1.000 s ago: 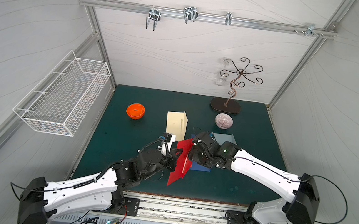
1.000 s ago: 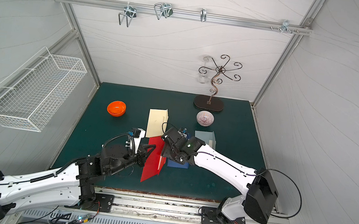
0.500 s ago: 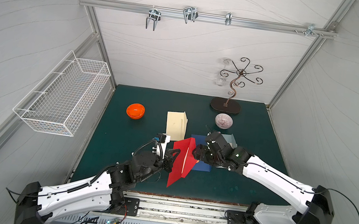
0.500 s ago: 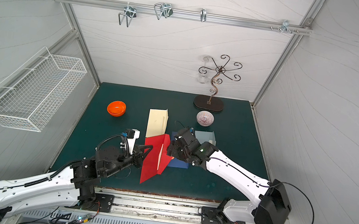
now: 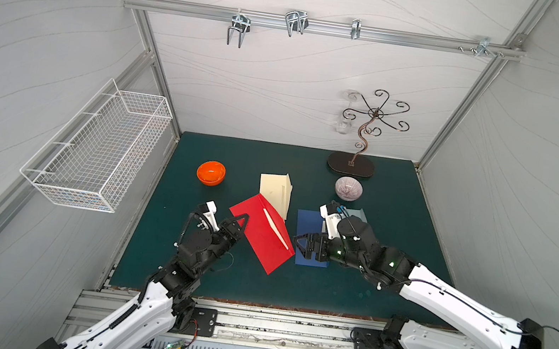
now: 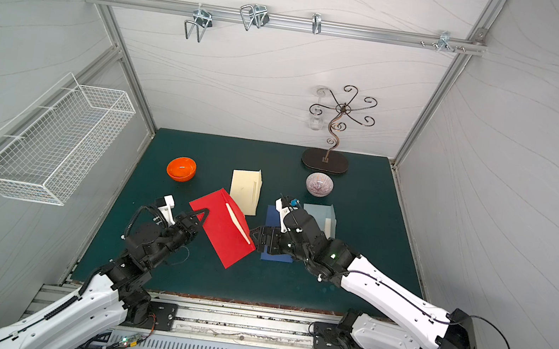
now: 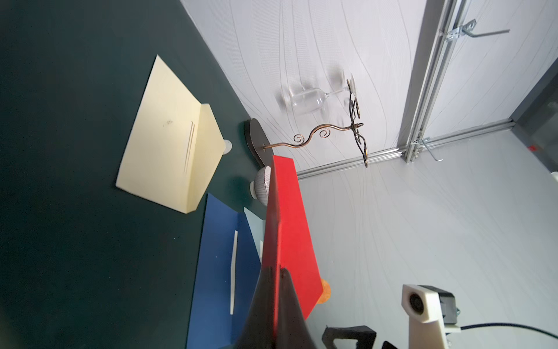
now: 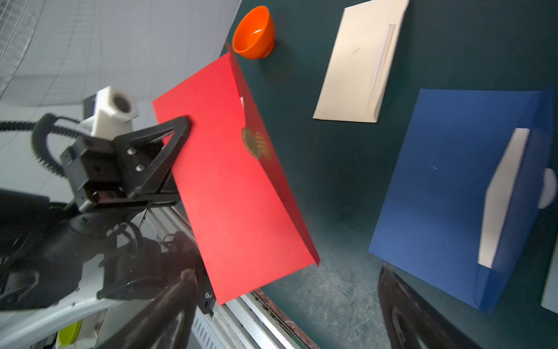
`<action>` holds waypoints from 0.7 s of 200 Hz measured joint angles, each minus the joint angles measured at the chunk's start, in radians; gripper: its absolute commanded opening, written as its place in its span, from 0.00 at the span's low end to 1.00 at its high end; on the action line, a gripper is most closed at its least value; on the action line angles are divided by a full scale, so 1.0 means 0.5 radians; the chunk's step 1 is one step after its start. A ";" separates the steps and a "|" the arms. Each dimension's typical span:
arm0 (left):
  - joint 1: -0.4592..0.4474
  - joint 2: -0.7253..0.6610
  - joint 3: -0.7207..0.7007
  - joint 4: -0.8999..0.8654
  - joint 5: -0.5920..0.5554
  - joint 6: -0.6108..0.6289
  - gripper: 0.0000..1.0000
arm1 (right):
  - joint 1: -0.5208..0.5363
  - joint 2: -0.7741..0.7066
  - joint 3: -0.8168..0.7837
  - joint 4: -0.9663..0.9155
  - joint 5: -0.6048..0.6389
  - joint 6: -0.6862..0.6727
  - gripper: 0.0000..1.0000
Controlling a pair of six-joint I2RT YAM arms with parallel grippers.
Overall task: Open the envelope
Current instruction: Place the envelope at the center of the board.
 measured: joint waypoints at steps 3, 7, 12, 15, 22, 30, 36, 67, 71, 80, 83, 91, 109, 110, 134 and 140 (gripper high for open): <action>0.001 0.000 0.000 0.017 0.008 -0.021 0.00 | 0.013 0.000 -0.004 0.011 -0.006 -0.014 0.94; 0.001 0.000 0.001 0.034 0.018 -0.042 0.00 | 0.030 0.000 -0.008 0.029 -0.016 -0.024 0.94; 0.001 -0.001 0.002 0.061 0.031 -0.070 0.00 | 0.047 0.001 -0.010 0.042 -0.024 -0.037 0.93; 0.001 0.000 0.002 0.075 0.041 -0.082 0.00 | 0.056 0.002 -0.009 0.051 -0.026 -0.050 0.93; 0.001 0.001 0.002 0.101 0.058 -0.106 0.00 | 0.073 0.005 -0.005 0.064 -0.027 -0.068 0.93; 0.001 0.005 0.002 0.130 0.076 -0.131 0.00 | 0.090 0.016 0.007 0.068 -0.025 -0.079 0.93; 0.001 0.008 0.002 0.150 0.093 -0.144 0.00 | 0.094 0.027 0.016 0.068 -0.011 -0.084 0.92; 0.002 0.057 0.005 0.246 0.167 -0.185 0.00 | 0.093 0.075 0.040 0.051 0.089 -0.104 0.86; 0.002 0.069 0.006 0.261 0.181 -0.189 0.00 | 0.089 0.075 0.040 0.050 0.092 -0.105 0.83; 0.002 0.094 0.007 0.296 0.207 -0.195 0.00 | 0.074 0.075 0.040 0.050 0.089 -0.103 0.79; 0.002 0.105 0.008 0.307 0.217 -0.198 0.00 | 0.066 0.075 0.040 0.050 0.079 -0.109 0.78; 0.002 0.130 0.011 0.339 0.242 -0.207 0.00 | 0.040 0.075 0.040 0.056 0.043 -0.105 0.74; 0.002 0.204 0.021 0.432 0.307 -0.229 0.00 | -0.069 0.070 0.016 0.094 -0.098 -0.070 0.71; 0.002 0.207 0.022 0.436 0.311 -0.229 0.00 | -0.074 0.070 0.014 0.096 -0.102 -0.066 0.71; 0.002 0.314 0.043 0.569 0.394 -0.262 0.00 | -0.231 0.035 -0.079 0.157 -0.256 -0.002 0.66; 0.002 0.339 0.047 0.609 0.414 -0.272 0.00 | -0.265 0.021 -0.103 0.163 -0.287 0.014 0.64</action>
